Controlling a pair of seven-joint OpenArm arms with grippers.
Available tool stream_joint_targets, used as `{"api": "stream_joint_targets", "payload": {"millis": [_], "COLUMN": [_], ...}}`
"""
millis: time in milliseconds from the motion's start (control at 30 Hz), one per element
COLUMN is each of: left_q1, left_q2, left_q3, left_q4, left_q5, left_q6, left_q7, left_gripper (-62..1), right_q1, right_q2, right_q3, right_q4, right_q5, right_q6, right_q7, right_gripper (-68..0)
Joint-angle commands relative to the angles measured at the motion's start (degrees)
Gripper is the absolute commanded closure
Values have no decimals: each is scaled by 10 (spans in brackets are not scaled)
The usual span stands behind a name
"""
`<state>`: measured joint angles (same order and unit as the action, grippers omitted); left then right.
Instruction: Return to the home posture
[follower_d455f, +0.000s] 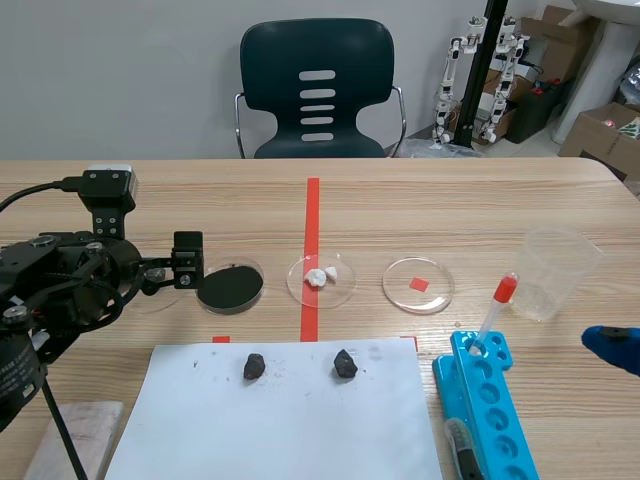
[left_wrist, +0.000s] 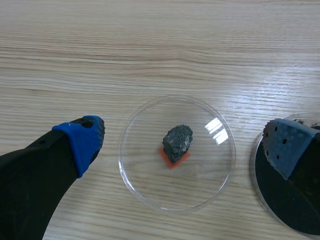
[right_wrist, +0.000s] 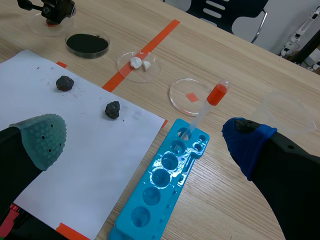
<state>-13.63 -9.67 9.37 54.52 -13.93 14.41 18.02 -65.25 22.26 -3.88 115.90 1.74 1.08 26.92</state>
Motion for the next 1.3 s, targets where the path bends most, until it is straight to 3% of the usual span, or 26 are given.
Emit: {"api": "stream_joint_targets", "payload": {"millis": [0,200,400,600,933,1033,1267], "left_q1": [-3,3,58,158,376,431,529], "left_q2": [1,-4,-39,-91,-198,-220,-231], "left_q3": [-5,-4,13,31,36,36,36], "left_q4": [5,7,53,165,400,450,525], "left_q5": [0,0,-42,-54,-49,-13,126], "left_q6": [0,-11,-71,-130,-140,-141,-139], "left_q7": [-28,-98,-172,-262,-372,-394,-397], "left_gripper": [-623,-623,-623,-623,-623,-623,-623], "right_q1": [5,5,5,5,5,5,5], "right_q2": [3,3,3,3,3,3,3], "right_q3": [0,0,0,0,0,0,0], "right_q4": [13,13,13,13,13,13,13], "right_q5": [4,4,4,4,4,4,4], "right_q6": [-2,-2,-2,-2,-2,-2,-2], "right_q7": [8,8,8,8,8,8,8], "right_gripper": [-679,-679,-679,-679,-679,-679,-679]}}
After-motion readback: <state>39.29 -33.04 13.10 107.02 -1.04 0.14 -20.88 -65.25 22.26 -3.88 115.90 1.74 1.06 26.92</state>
